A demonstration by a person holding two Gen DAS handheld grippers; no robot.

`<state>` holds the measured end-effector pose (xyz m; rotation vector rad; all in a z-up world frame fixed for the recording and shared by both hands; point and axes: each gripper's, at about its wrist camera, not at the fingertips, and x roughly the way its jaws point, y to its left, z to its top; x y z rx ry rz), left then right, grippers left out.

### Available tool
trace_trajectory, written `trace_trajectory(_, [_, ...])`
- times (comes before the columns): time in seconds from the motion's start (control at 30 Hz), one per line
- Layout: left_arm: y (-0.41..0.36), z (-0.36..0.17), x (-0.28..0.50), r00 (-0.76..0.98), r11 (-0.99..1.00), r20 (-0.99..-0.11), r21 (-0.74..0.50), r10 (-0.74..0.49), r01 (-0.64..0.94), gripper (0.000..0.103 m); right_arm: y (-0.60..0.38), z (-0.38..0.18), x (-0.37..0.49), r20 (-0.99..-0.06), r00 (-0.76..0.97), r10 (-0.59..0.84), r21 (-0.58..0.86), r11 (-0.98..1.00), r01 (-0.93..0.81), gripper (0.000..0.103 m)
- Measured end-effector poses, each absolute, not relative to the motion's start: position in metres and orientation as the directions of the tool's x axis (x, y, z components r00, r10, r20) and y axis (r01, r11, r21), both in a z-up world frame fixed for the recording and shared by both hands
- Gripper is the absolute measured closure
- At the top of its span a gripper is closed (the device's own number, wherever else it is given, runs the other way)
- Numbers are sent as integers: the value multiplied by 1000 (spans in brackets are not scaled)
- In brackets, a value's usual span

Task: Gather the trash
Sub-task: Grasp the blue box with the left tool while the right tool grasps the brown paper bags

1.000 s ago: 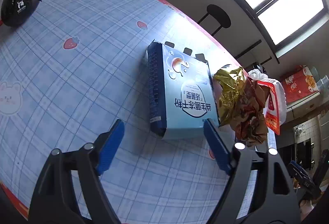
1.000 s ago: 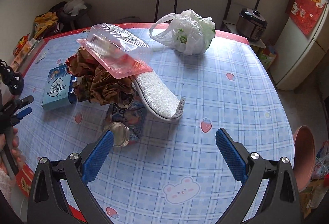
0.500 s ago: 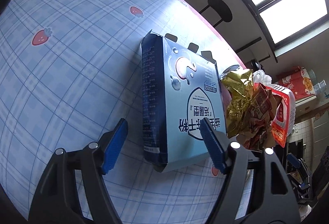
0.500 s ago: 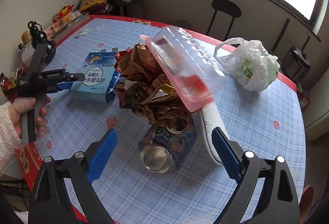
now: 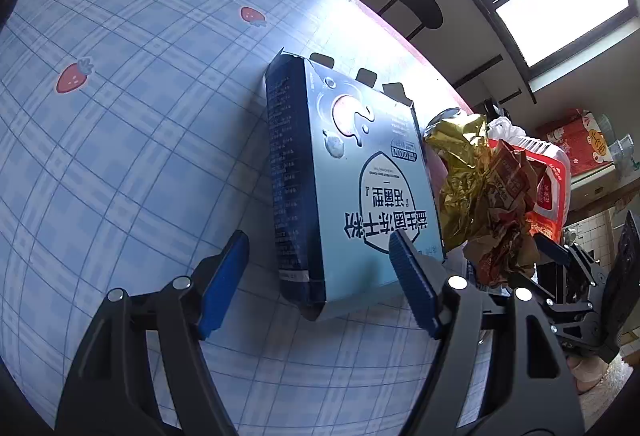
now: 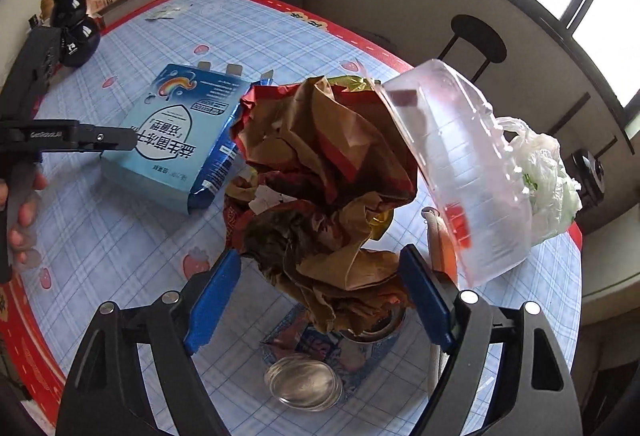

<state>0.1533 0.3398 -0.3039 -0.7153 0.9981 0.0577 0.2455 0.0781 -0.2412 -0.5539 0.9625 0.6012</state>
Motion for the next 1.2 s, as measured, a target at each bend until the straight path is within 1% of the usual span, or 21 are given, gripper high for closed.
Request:
trace_trajectory(0.03, [340, -304, 154, 560, 773, -783, -523, -271, -359, 31, 79, -244, 248, -872, 437, 220, -163, 713, -682, 19])
trace_trajectory(0.1, [340, -304, 155, 558, 769, -783, -527, -273, -362, 31, 82, -250, 251, -877, 434, 207, -167, 716, -678, 12])
trace_trajectory(0.23, [341, -304, 158, 563, 766, -781, -529, -271, -365, 31, 89, -257, 252, -876, 450, 174, -213, 696, -685, 11])
trace_trajectory(0.33, [342, -304, 163, 569, 766, -780, -526, -260, -370, 31, 91, -260, 254, -879, 448, 163, -222, 692, -686, 14])
trace_trajectory(0.37, [342, -304, 165, 570, 767, -781, -523, -256, -372, 31, 91, -260, 253, -879, 449, 161, -225, 690, -688, 19])
trace_trajectory(0.4, [342, -303, 168, 570, 768, -782, -520, -252, -374, 30, 90, -261, 253, -882, 443, 164, -219, 689, -691, 22])
trace_trajectory(0.5, [343, -304, 176, 577, 764, -779, -522, -246, -379, 30, 90, -260, 251, -881, 442, 172, -217, 682, -698, 25])
trace_trajectory(0.6, [345, -305, 183, 588, 740, -766, -550, -262, -387, 29, 89, -258, 248, -884, 427, 190, -193, 684, -704, 28])
trace_trajectory(0.63, [346, -305, 186, 590, 722, -755, -574, -285, -387, 29, 89, -259, 249, -895, 395, 206, -157, 684, -712, 32])
trace_trajectory(0.67, [346, -307, 188, 591, 699, -743, -602, -314, -385, 30, 90, -264, 252, -922, 320, 217, -90, 684, -724, 75])
trace_trajectory(0.7, [345, -308, 190, 591, 678, -730, -628, -343, -383, 30, 90, -267, 252, -928, 313, 204, -87, 696, -712, 72])
trace_trajectory(0.77, [343, -306, 189, 598, 671, -725, -634, -342, -385, 30, 90, -266, 249, -920, 335, 203, -103, 699, -708, 73])
trace_trajectory(0.87, [344, -302, 185, 615, 649, -703, -660, -356, -379, 30, 86, -265, 248, -919, 325, 221, -74, 715, -696, 73])
trace_trajectory(0.97, [348, -293, 179, 652, 596, -648, -720, -395, -354, 30, 78, -263, 251, -919, 307, 246, -32, 730, -682, 73])
trace_trajectory(1.07, [344, -278, 174, 679, 536, -539, -807, -498, -248, 35, 74, -260, 247, -916, 288, 279, 9, 732, -682, 74])
trace_trajectory(1.1, [338, -273, 174, 673, 535, -520, -817, -526, -213, 35, 75, -258, 244, -913, 285, 291, 17, 726, -687, 79])
trace_trajectory(1.13, [331, -267, 175, 660, 560, -527, -806, -535, -191, 35, 74, -257, 243, -913, 284, 293, 17, 723, -691, 89])
trace_trajectory(1.2, [314, -260, 181, 631, 624, -571, -762, -525, -171, 35, 77, -256, 241, -913, 274, 303, 31, 720, -693, 91])
